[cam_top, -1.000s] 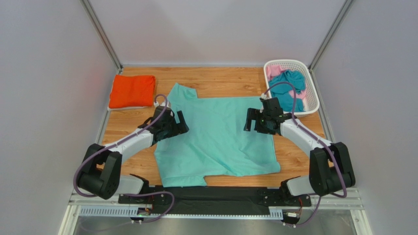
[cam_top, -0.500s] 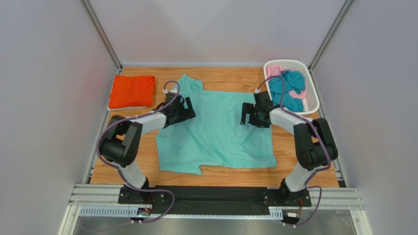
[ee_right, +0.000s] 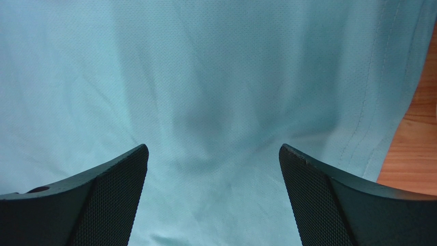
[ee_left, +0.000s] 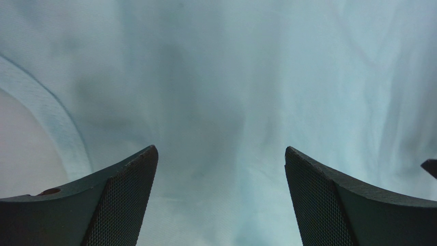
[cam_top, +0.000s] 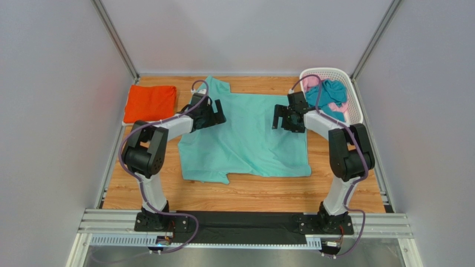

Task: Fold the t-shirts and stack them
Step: Flatten the tshirt out, then fold the tshirt

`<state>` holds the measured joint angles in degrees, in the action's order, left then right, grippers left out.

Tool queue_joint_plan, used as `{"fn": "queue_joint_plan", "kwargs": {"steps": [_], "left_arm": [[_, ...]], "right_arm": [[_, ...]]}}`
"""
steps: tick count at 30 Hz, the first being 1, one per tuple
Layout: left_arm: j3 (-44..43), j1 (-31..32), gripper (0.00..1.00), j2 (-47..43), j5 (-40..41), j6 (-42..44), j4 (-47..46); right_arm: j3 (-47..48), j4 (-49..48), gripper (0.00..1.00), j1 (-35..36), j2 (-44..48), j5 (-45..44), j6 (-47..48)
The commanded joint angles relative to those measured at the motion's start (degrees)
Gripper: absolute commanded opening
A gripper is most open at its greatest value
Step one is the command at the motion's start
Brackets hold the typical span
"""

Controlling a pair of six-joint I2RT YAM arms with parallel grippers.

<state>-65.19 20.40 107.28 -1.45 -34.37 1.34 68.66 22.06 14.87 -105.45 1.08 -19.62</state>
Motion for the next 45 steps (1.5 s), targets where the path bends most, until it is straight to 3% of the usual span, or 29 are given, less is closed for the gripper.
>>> {"fn": "queue_joint_plan", "kwargs": {"steps": [1, 5, 9, 15, 21, 24, 30, 36, 45], "left_arm": [[3.4, 3.7, 1.0, -5.5, -2.5, 2.3, -6.6], [6.4, 8.5, 1.0, -6.7, 0.1, 1.8, -11.5], [6.7, 9.2, 1.0, -4.5, 0.6, 2.0, -16.0], [1.0, 9.1, 1.0, 3.2, 1.4, 5.2, -16.6], [-6.3, 8.8, 1.0, 2.3, 11.4, 14.3, -14.4], [-9.2, 8.7, 1.0, -0.1, 11.6, 16.3, -13.0], [-6.5, 8.7, 1.0, -7.1, 10.5, 14.9, -11.1], [2.1, 8.7, 1.0, -14.7, 11.1, 11.4, -9.0], [10.7, 6.6, 1.0, -15.2, 10.2, 7.2, -7.0]], "right_arm": [[-1.0, 0.8, 1.0, 0.7, 7.5, 0.5, 1.1], [-6.5, 0.1, 1.0, 0.9, 14.6, 0.9, 0.6], [-11.0, 0.2, 1.0, 0.9, 21.1, 0.8, 1.0], [-11.5, 1.3, 1.0, 0.9, 26.9, -2.1, 1.2], [-10.0, 2.2, 1.0, 0.9, 28.1, -3.6, 2.0], [-10.3, 2.1, 1.0, 0.9, 28.0, -4.3, 2.1], [-10.7, 2.0, 1.0, 0.9, 26.4, -2.1, 1.3], [-11.4, 1.9, 1.0, 1.3, 24.0, 2.2, 0.3], [-7.8, 0.5, 1.0, 2.9, 12.3, 2.1, -1.2]]}}
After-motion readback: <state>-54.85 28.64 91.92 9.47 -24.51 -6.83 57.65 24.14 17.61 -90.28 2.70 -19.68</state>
